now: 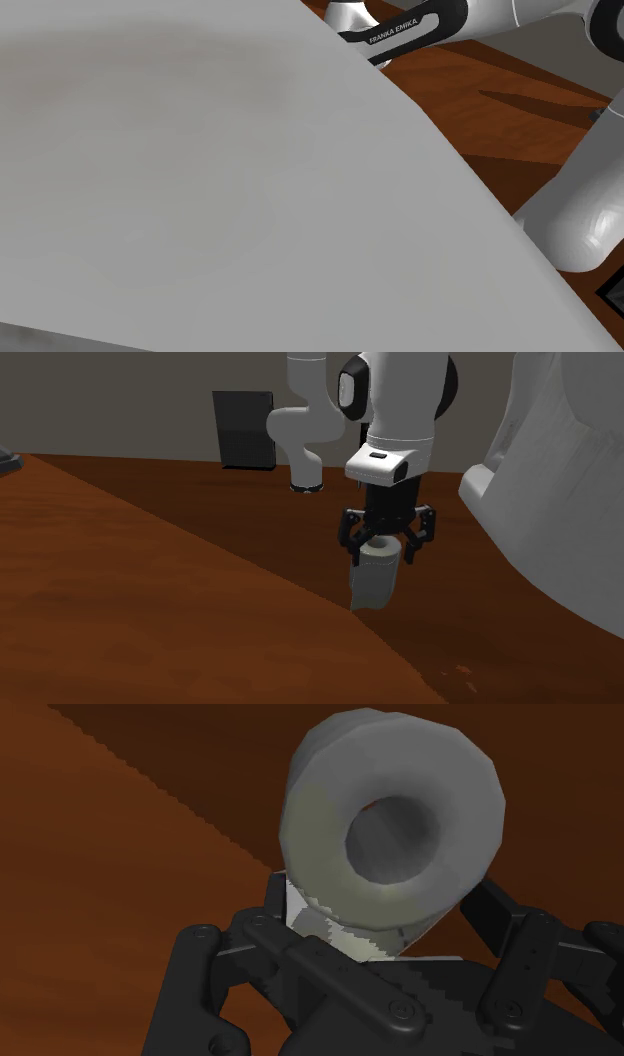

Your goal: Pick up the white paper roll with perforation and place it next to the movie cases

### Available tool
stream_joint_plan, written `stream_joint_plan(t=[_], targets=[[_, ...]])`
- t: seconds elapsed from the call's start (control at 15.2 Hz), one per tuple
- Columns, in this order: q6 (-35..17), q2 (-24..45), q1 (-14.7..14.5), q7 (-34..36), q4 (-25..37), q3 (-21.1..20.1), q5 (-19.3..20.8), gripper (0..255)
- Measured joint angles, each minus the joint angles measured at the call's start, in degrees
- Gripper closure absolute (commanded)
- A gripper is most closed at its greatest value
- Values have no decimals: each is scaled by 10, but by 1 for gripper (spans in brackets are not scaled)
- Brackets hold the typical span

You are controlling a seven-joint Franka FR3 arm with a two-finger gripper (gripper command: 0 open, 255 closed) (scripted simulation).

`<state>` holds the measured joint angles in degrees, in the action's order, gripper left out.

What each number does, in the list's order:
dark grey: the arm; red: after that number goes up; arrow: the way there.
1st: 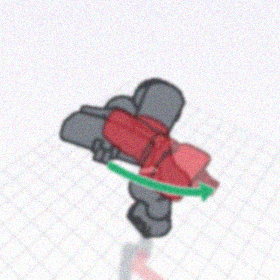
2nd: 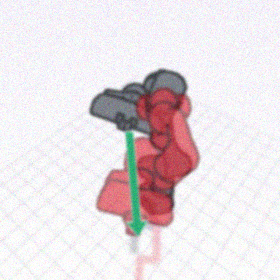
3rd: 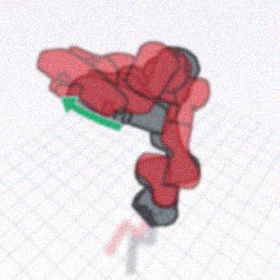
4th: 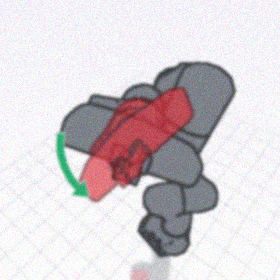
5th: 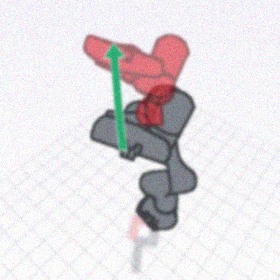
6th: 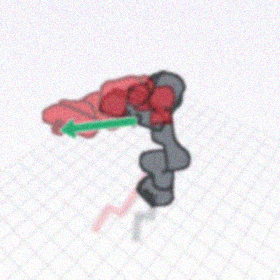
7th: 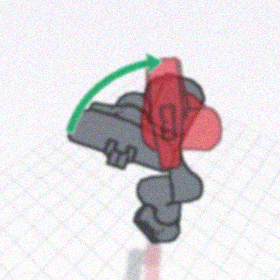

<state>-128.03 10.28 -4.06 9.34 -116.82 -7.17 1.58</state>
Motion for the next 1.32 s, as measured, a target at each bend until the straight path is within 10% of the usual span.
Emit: stream_joint_plan(t=[0.53, 0.59, 1.32], targets=[[-17, 10, -1, 2, -7, 0, 2, 0], [-17, 10, -1, 2, -7, 0, 2, 255], [-14, 8, 0, 1, -6, 0, 1, 255]])
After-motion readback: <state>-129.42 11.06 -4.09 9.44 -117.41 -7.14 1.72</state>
